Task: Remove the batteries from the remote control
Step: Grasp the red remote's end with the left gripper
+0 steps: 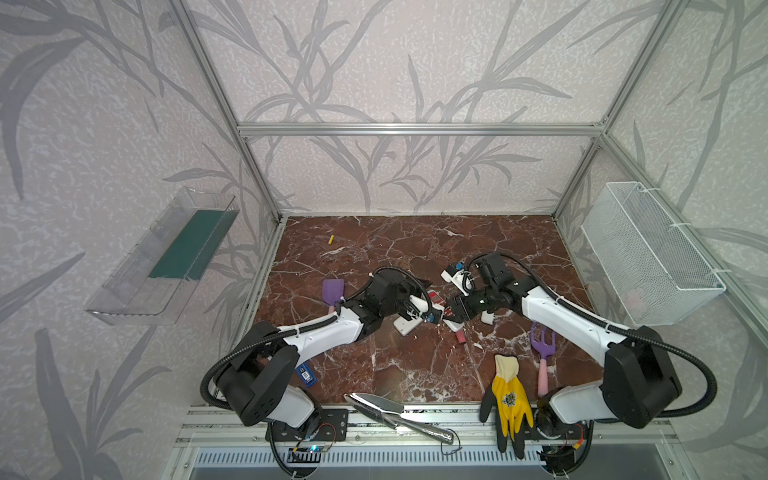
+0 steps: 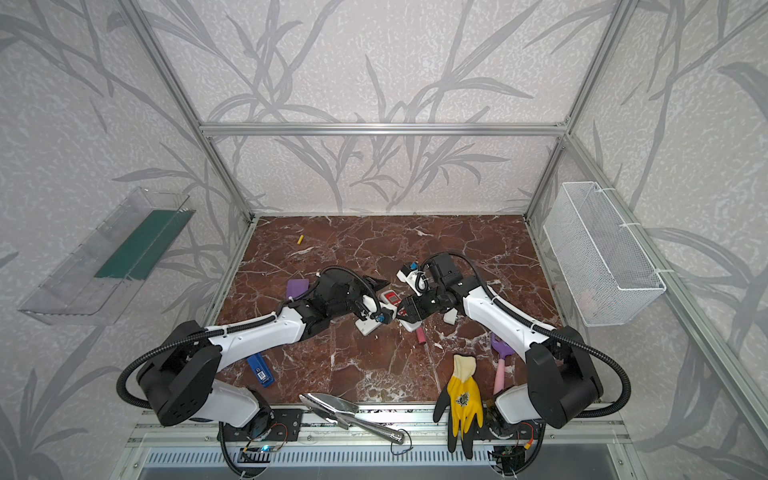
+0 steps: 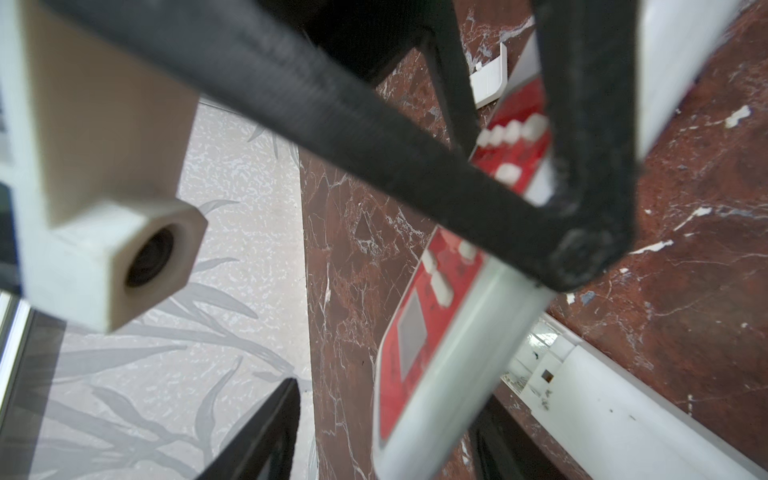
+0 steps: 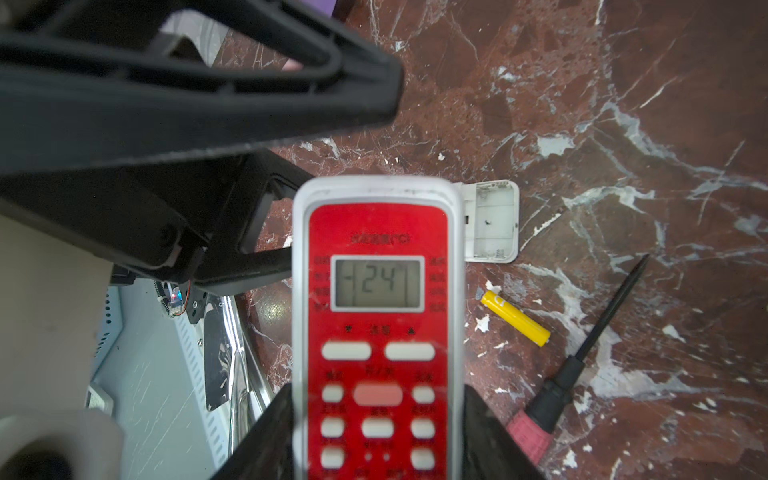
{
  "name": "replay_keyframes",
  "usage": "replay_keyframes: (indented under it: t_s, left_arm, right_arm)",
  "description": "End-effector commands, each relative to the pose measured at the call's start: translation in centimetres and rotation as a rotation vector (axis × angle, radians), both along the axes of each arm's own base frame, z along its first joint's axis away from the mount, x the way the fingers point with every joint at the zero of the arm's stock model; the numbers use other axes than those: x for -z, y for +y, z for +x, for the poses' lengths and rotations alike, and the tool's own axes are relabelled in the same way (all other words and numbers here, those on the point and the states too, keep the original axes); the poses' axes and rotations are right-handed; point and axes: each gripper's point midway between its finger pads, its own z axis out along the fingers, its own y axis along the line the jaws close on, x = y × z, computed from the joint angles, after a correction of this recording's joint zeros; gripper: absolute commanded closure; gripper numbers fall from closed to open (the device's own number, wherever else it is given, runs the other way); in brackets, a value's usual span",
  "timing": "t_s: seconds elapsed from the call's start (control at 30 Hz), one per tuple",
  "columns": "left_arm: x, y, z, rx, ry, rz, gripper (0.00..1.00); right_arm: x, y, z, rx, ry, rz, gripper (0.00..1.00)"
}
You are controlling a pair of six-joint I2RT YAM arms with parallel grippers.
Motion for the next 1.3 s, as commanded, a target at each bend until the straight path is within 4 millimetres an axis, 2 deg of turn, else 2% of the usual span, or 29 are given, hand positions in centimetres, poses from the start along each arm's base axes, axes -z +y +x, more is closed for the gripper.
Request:
replay_keyframes:
  t_s: [0.0,0.07,0.13,0.33,0.53,0.73,0.8,0.93,1.07,1.27]
  left_arm:
    - [-0.3,-0.8,-0.4,0.064,-0.023,0.034,0.42]
    - [-0.1,-0.8,-0.6,0.074,-0.019,0.052,0.54]
    - [0.2,-0.8,-0.8,0.085,-0.007,0.072,0.62]
    - [0.8,-0.9,-1.5,0.115,0.007,0.1,0.68]
    - [1.4,-0.7,-1.8,0.12,0.018,0.122,0.86]
    - [1.2,-0.7,-1.5,0.1,0.017,0.111,1.0]
    - [1.1,-0.6,-1.4,0.087,0.02,0.107,1.0]
    - [1.3,-0.1,-1.4,0.05,0.058,0.113,1.0]
    - [1.4,0.7,-1.6,-0.004,0.118,0.112,1.0]
    - [1.1,2.2,-2.7,-0.048,0.289,0.13,1.0]
  right_arm:
    - [-0.7,0.7,-0.3,-0.042,-0.001,0.018,0.65]
    - [-0.6,0.8,-0.3,-0.051,0.002,0.017,0.65]
    - [-0.6,0.9,-0.4,-0.056,0.006,0.016,0.65]
    - [-0.8,1.2,-0.3,-0.073,0.004,0.015,0.65]
    - [-0.9,1.3,-0.2,-0.078,0.004,0.014,0.65]
    - [-1.0,1.1,-0.1,-0.077,-0.013,0.005,0.61]
    - [-1.0,0.9,0.1,-0.071,-0.03,-0.009,0.54]
    - [-2.0,0.5,0.3,-0.074,-0.135,-0.008,0.32]
    - [-4.2,-0.3,1.1,-0.048,-0.33,0.008,0.27]
    - [-7.4,-1.3,0.9,-0.078,-0.558,0.006,0.26]
